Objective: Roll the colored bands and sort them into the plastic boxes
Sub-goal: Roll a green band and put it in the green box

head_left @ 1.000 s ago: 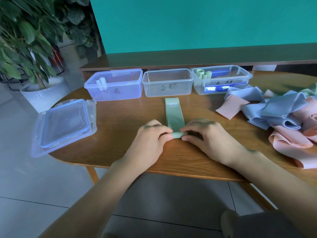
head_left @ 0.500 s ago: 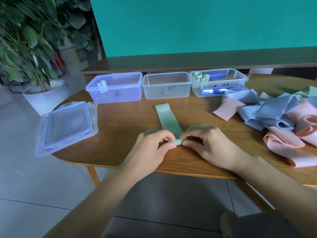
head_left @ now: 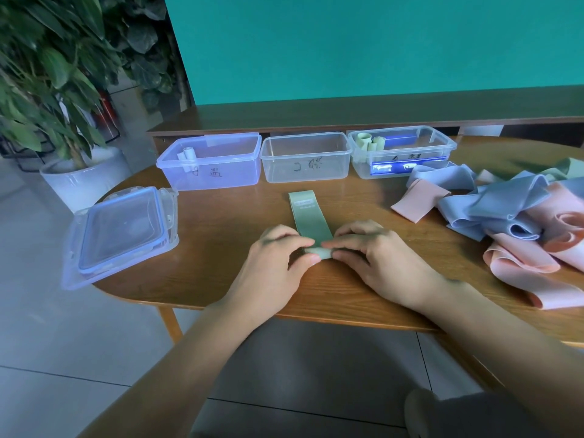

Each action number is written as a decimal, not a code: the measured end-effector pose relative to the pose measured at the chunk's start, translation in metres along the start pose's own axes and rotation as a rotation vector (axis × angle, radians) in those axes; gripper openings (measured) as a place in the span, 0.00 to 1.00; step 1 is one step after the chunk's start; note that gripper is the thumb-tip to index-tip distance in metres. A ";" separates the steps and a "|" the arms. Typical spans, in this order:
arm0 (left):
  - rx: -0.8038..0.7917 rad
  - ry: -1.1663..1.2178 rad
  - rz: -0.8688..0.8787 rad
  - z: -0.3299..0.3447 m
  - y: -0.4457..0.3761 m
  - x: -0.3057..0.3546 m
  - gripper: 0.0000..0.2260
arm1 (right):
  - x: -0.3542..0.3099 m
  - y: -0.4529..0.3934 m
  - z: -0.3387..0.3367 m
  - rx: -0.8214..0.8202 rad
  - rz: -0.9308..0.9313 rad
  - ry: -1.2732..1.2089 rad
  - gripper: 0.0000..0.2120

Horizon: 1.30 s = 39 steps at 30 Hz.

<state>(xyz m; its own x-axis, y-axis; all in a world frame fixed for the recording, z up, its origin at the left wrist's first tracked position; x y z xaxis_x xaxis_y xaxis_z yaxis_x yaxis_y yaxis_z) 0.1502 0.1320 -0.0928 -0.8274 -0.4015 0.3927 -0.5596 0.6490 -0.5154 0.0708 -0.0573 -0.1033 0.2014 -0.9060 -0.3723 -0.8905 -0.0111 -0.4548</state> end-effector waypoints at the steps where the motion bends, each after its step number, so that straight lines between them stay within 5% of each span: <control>1: -0.008 0.011 -0.016 -0.001 0.000 0.001 0.13 | 0.001 -0.001 0.001 -0.005 0.009 0.007 0.11; 11: -0.016 0.004 0.007 0.000 -0.009 -0.005 0.05 | 0.000 -0.004 0.001 0.015 0.065 -0.013 0.12; 22: -0.087 0.004 -0.061 0.004 -0.014 -0.010 0.17 | 0.007 -0.014 0.006 -0.029 0.133 0.021 0.15; 39: -0.051 0.053 -0.076 -0.006 0.005 0.001 0.04 | -0.004 -0.002 -0.001 -0.107 0.032 -0.040 0.12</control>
<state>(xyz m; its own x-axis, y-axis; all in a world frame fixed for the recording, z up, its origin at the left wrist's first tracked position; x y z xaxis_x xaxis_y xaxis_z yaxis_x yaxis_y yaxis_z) 0.1463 0.1386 -0.0907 -0.7780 -0.4170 0.4699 -0.6165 0.6507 -0.4434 0.0717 -0.0541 -0.1000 0.1861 -0.8889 -0.4186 -0.9348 -0.0290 -0.3539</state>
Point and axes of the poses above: each hand's wrist, its own y-axis away from the middle knuckle, its own z-axis out of the palm, x = y × z, the point moved 2 cm from there along -y, towards the middle knuckle, and after that the axes turned 5 degrees about z, right-handed, at the moved point
